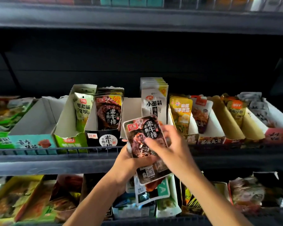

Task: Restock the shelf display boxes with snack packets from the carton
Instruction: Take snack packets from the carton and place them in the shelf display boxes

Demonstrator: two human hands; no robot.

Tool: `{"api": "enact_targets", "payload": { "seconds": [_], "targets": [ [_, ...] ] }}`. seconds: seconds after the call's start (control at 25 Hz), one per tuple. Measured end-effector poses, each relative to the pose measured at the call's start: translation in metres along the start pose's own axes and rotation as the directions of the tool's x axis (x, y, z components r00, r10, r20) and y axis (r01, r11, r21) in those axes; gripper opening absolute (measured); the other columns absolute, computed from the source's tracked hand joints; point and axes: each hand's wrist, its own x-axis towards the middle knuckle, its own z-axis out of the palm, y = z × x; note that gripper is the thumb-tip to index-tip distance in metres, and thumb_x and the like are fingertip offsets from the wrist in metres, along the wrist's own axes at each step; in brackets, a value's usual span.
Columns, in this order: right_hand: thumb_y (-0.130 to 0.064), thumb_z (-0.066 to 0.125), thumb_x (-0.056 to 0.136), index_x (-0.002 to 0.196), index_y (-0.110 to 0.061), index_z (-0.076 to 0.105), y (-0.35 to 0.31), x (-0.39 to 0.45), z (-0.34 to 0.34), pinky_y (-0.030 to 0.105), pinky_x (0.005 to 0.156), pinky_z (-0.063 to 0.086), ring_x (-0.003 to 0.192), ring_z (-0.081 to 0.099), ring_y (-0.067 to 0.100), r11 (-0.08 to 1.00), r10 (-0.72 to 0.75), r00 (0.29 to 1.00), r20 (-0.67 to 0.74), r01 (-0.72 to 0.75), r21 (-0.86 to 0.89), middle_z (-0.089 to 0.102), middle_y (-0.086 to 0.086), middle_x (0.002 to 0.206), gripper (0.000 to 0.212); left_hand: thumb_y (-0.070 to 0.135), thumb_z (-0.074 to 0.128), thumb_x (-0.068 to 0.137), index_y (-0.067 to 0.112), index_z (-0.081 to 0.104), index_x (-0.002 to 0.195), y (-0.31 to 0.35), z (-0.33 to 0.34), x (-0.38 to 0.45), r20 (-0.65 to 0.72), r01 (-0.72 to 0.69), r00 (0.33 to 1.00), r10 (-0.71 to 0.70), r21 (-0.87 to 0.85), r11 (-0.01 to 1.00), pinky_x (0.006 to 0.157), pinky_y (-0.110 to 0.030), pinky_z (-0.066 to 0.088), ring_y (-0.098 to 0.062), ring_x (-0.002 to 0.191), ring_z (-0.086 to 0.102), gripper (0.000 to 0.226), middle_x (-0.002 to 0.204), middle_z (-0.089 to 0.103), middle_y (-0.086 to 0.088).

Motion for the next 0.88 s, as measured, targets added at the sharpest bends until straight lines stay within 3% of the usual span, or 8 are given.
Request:
{"api": "enact_targets", "payload": {
  "seconds": [0.08,0.24,0.32,0.4,0.56,0.68,0.76,0.88],
  "targets": [
    [-0.045,0.078,0.079,0.111,-0.031,0.061,-0.006,-0.004,0.005,0.027,0.078,0.058,0.088,0.069,-0.001,0.974,0.126,0.990,0.069,-0.137,0.182,0.072,-0.013,0.102,0.039,-0.003,0.080,0.070,0.002,0.067,0.104,-0.001,0.001,-0.001,0.028,-0.012,1.000,0.013,-0.021,1.000,0.081,-0.047,0.059,-0.038,0.089,0.072,0.037,0.103,0.073,-0.023],
    [-0.029,0.080,0.080,0.103,-0.018,0.064,-0.010,0.006,0.000,0.039,0.074,0.062,0.085,0.073,0.014,0.903,0.189,0.967,-0.172,-0.102,0.418,0.074,-0.001,0.097,0.030,0.003,0.078,0.068,0.019,0.068,0.115,-0.001,-0.014,-0.009,0.003,-0.053,0.999,0.054,-0.074,0.996,0.091,-0.052,0.054,-0.039,0.105,0.068,0.051,0.113,0.072,-0.018],
    [-0.016,0.076,0.085,0.102,-0.013,0.062,-0.012,0.005,0.000,0.031,0.070,0.061,0.084,0.072,0.016,0.900,0.094,0.935,-0.342,0.067,0.432,0.073,0.000,0.093,0.022,0.006,0.076,0.066,0.035,0.068,0.118,-0.002,-0.025,-0.011,-0.126,-0.110,0.988,0.094,-0.125,0.986,0.098,-0.062,0.047,-0.042,0.115,0.062,0.059,0.118,0.071,-0.013],
    [-0.006,0.070,0.089,0.100,-0.010,0.062,-0.019,-0.001,0.008,0.024,0.064,0.056,0.079,0.068,0.014,0.946,-0.140,0.911,-0.387,0.238,0.218,0.070,0.001,0.091,0.014,0.005,0.075,0.067,0.036,0.067,0.119,0.003,-0.034,-0.016,-0.241,-0.173,0.962,0.127,-0.180,0.968,0.095,-0.064,0.048,-0.042,0.114,0.063,0.061,0.116,0.071,-0.012],
    [-0.020,0.064,0.093,0.110,-0.013,0.067,-0.024,-0.022,0.052,0.026,0.073,0.055,0.089,0.062,0.005,0.881,-0.435,0.886,-0.162,0.382,-0.277,0.065,-0.006,0.106,0.018,-0.005,0.066,0.081,0.024,0.061,0.128,0.016,-0.040,-0.028,-0.255,-0.255,0.944,0.209,-0.162,0.953,0.081,-0.046,0.058,-0.033,0.100,0.069,0.055,0.114,0.070,-0.015],
    [-0.051,0.055,0.094,0.130,-0.024,0.063,-0.031,-0.029,0.071,0.032,0.092,0.055,0.113,0.058,0.003,0.954,-0.273,0.957,0.099,0.283,-0.102,0.053,-0.016,0.133,0.045,-0.003,0.059,0.084,0.016,0.058,0.130,0.020,-0.050,-0.037,-0.286,-0.231,0.945,0.160,-0.233,0.945,0.066,-0.038,0.059,-0.027,0.084,0.070,0.050,0.102,0.071,-0.016],
    [-0.043,0.061,0.094,0.130,-0.029,0.061,-0.037,-0.024,0.071,0.034,0.091,0.055,0.105,0.059,0.002,0.975,-0.223,0.968,0.112,0.222,0.021,0.050,-0.017,0.131,0.039,0.007,0.059,0.075,0.012,0.057,0.128,0.022,-0.060,-0.045,-0.277,-0.209,0.952,0.128,-0.290,0.934,0.058,-0.035,0.058,-0.024,0.074,0.072,0.053,0.089,0.074,-0.013],
    [-0.041,0.079,0.077,0.129,-0.049,0.042,-0.043,-0.008,0.071,0.040,0.083,0.059,0.102,0.064,0.014,0.998,-0.051,0.995,0.084,0.048,0.034,0.054,-0.016,0.125,0.065,0.010,0.058,0.074,0.011,0.059,0.123,0.032,-0.073,-0.045,-0.243,-0.168,0.965,0.101,-0.275,0.947,0.057,-0.035,0.058,-0.024,0.071,0.073,0.049,0.086,0.075,-0.012]
  ]
}}
